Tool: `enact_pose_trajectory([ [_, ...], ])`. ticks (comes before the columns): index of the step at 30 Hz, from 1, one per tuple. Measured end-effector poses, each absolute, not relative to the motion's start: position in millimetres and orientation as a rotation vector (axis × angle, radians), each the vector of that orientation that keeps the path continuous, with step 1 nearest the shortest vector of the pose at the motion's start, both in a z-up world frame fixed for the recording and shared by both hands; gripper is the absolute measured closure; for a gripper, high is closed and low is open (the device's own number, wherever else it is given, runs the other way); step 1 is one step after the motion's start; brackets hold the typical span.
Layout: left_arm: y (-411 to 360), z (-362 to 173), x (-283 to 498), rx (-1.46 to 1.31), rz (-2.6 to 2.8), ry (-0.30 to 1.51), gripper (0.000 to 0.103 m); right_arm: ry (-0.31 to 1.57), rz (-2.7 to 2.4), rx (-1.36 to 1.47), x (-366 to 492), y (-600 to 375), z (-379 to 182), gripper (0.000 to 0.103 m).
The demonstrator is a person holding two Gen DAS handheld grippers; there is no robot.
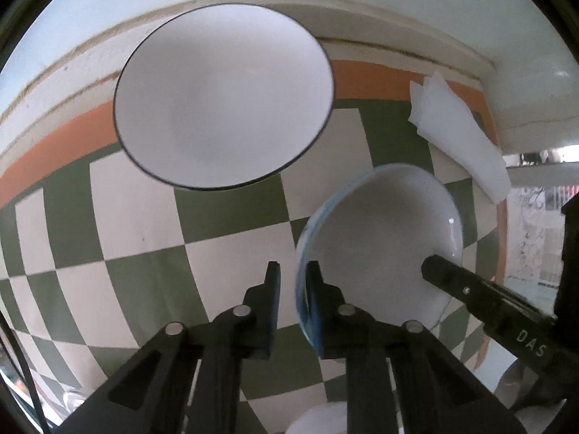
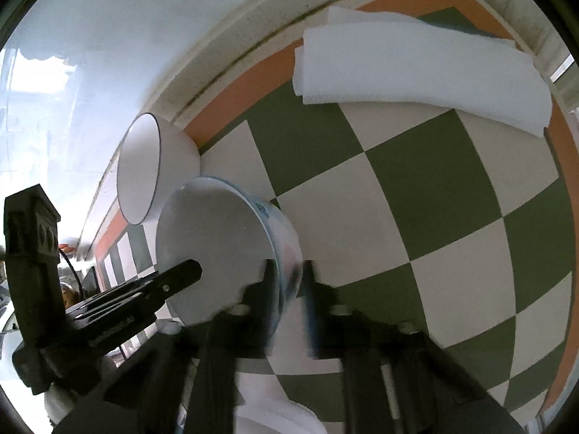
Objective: Organize plates and bowls
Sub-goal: 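Close both grippers on the blue-dot bowl rim and lift the nested pair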
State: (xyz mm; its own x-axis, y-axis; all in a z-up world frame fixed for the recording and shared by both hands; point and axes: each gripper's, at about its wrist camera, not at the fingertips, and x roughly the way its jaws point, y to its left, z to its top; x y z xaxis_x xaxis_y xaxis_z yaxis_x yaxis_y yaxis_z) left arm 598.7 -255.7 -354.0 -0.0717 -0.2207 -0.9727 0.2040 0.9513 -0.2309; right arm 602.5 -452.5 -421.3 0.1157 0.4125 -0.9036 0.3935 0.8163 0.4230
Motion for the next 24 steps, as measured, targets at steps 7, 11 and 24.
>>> enact_pose_trajectory([
  [7,-265.5,-348.7,591.6,0.019,-0.358,1.576,0.091,1.48,-0.004,0.641,601.1,-446.8,-417.7,0.092],
  [11,-261.8,-331.3,581.0,0.008,-0.371,1.555,0.091,1.467,0.0,0.63,593.7,-449.4,-405.2,0.092],
  [24,-237.7,-262.0,496.5,0.012,-0.461,1.498,0.091,1.422,0.039,0.619,508.5,-436.4,-327.7,0.092],
])
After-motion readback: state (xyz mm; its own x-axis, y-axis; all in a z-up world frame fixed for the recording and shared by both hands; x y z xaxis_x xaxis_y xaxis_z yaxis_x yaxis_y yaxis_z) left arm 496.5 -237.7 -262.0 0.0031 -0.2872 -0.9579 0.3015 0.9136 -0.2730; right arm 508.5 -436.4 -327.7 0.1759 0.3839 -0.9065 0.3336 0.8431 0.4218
